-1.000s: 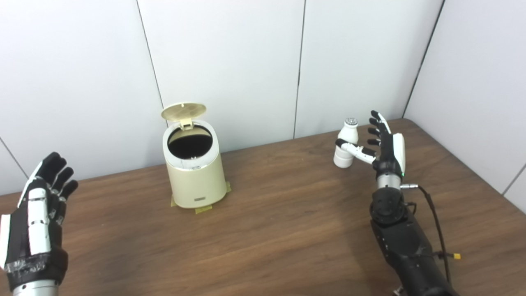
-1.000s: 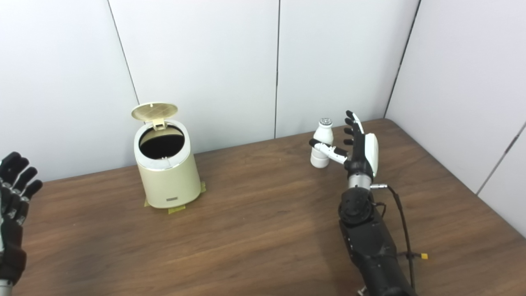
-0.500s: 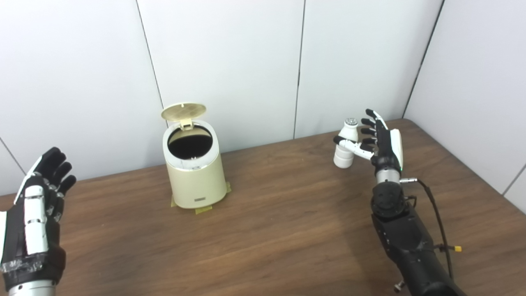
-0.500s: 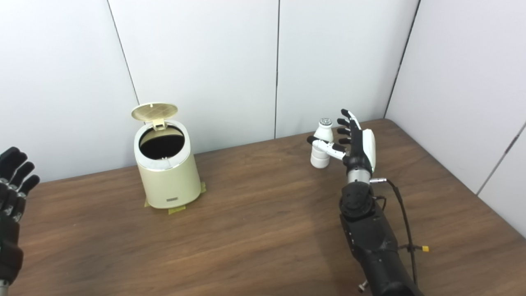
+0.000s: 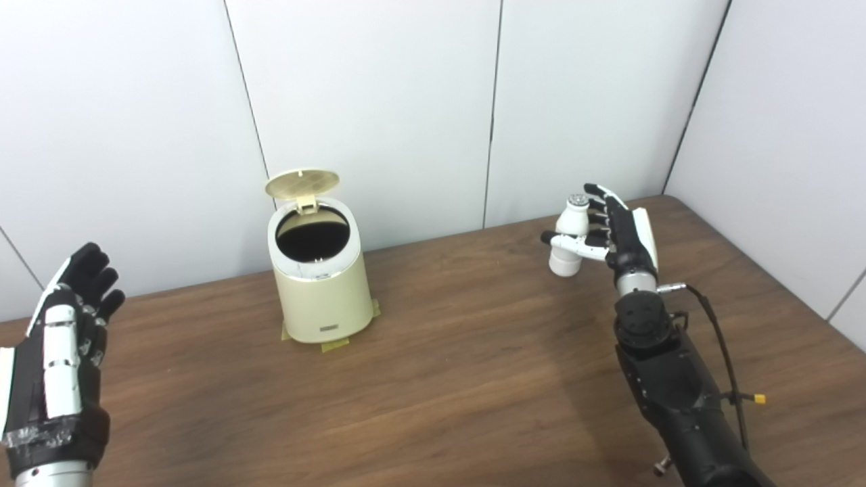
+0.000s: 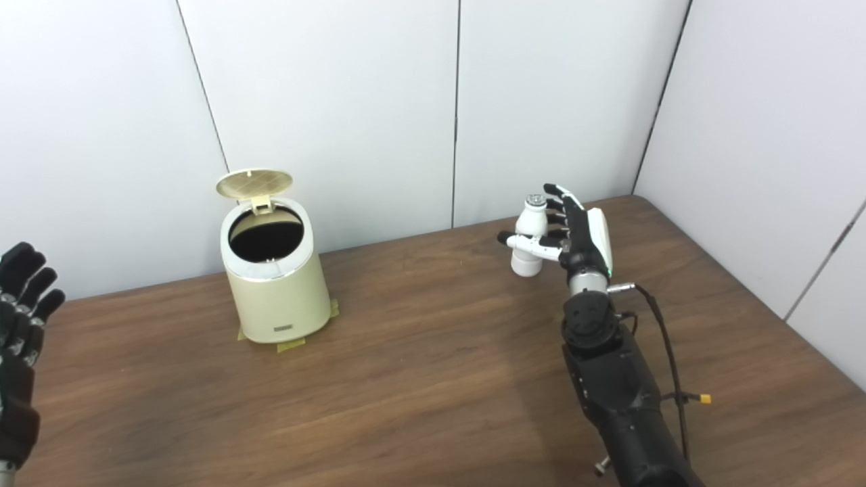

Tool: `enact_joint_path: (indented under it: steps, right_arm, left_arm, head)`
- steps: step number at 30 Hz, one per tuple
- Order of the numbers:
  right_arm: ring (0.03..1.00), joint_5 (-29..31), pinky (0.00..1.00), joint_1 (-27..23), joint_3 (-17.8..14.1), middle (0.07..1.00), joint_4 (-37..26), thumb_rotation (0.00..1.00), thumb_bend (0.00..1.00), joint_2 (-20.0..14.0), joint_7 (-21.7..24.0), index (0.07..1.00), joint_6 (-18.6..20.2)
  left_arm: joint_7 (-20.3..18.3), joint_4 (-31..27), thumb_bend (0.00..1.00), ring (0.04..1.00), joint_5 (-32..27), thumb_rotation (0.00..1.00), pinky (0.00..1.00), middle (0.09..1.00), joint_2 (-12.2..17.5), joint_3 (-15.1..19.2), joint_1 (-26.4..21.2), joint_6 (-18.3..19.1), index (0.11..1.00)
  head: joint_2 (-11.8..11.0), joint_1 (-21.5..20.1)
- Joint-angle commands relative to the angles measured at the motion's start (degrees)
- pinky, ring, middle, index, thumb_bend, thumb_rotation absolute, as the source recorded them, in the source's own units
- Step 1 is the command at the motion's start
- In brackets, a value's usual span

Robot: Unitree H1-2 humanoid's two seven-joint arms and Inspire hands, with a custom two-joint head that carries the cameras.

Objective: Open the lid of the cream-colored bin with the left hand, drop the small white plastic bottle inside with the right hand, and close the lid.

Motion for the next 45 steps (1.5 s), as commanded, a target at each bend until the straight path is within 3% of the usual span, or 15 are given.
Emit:
enact_joint_path:
  steps: [1,5,15,26,30,34,35,37,38,40,43,45]
  right_arm:
    - [0.694,-1.1,0.58,-2.0,0.0,0.755,-2.9,0.20,0.90,-2.3,0.3,0.825,1.6]
    - [0.704,-1.3,0.59,-2.0,0.4,0.762,-4.1,0.17,0.88,-2.8,1.6,0.826,5.3]
    - [0.685,-2.6,0.56,-2.2,1.1,0.752,-5.1,0.19,0.89,-3.5,2.9,0.803,9.6]
    - [0.684,-2.8,0.56,-2.4,1.4,0.751,-4.7,0.18,0.88,-3.5,2.5,0.792,10.8]
    - [0.682,-3.4,0.57,-2.3,1.6,0.748,-4.3,0.18,0.87,-3.4,1.5,0.786,9.8]
    - [0.624,-5.8,0.53,-2.4,1.6,0.678,-2.7,0.10,0.85,-2.7,-3.5,0.696,7.1]
    - [0.616,-6.3,0.53,-2.4,1.5,0.659,-2.0,0.06,0.83,-2.4,-5.2,0.650,6.0]
    - [0.599,-6.5,0.52,-2.5,1.0,0.623,-0.7,0.11,0.58,-2.0,-7.9,0.523,3.9]
    - [0.593,-6.3,0.52,-2.6,0.6,0.607,0.0,0.12,0.55,-1.7,-9.2,0.504,2.8]
    - [0.568,-5.6,0.48,-2.8,-0.1,0.532,1.0,0.01,0.53,-1.2,-10.6,0.469,1.6]
    - [0.561,-4.5,0.46,-2.9,-1.2,0.498,1.9,0.00,0.53,-0.8,-11.3,0.477,0.6]
    - [0.502,-4.1,0.41,-2.9,-1.6,0.518,1.9,0.00,0.52,-0.7,-11.3,0.463,0.5]
  left_arm:
    - [-0.3,-2.2,0.18,0.927,0.1,0.90,0.93,0.926,0.5,-0.1,-2.0,-0.8,0.905]
    - [-0.3,-2.6,0.17,0.933,0.1,0.91,0.94,0.931,0.5,-0.2,-2.1,-0.3,0.909]
    - [0.0,-4.1,0.17,0.943,0.6,0.93,0.96,0.938,0.3,-0.4,-1.9,1.1,0.921]
    - [-0.8,-3.8,0.13,0.943,0.0,0.95,0.94,0.943,0.4,-0.7,-2.0,0.0,0.928]
    - [-0.4,-3.9,0.14,0.946,0.2,0.94,0.96,0.943,0.2,-0.7,-2.0,0.6,0.926]
    - [-0.3,-4.3,0.15,0.946,-0.1,0.93,0.96,0.945,0.0,-0.6,-2.0,0.7,0.931]
    - [-0.3,-4.5,0.15,0.944,-0.1,0.93,0.95,0.942,0.0,-0.7,-2.0,0.9,0.929]
    - [-0.1,-5.0,0.16,0.945,0.0,0.94,0.96,0.942,-0.1,-0.7,-2.0,1.4,0.932]
    - [-0.1,-5.1,0.16,0.947,0.0,0.95,0.97,0.943,-0.1,-0.7,-2.0,1.6,0.933]
    - [-0.1,-5.2,0.16,0.948,0.0,0.96,0.97,0.941,-0.2,-0.7,-1.9,1.4,0.930]
    - [-0.1,-5.2,0.15,0.944,-0.2,0.96,0.95,0.937,-0.2,-0.7,-2.0,1.2,0.924]
    - [-0.2,-5.3,0.15,0.945,-0.2,0.96,0.95,0.936,-0.2,-0.7,-1.9,1.3,0.923]
  head:
    - [0.1,0.0]
    - [0.1,0.0]
    - [0.8,0.1]
    - [1.0,0.2]
    - [1.0,0.3]
    - [1.0,0.3]
    - [1.0,0.3]
    - [1.1,0.2]
    - [1.1,0.2]
    - [1.1,0.2]
    - [1.2,0.1]
    - [1.2,0.1]
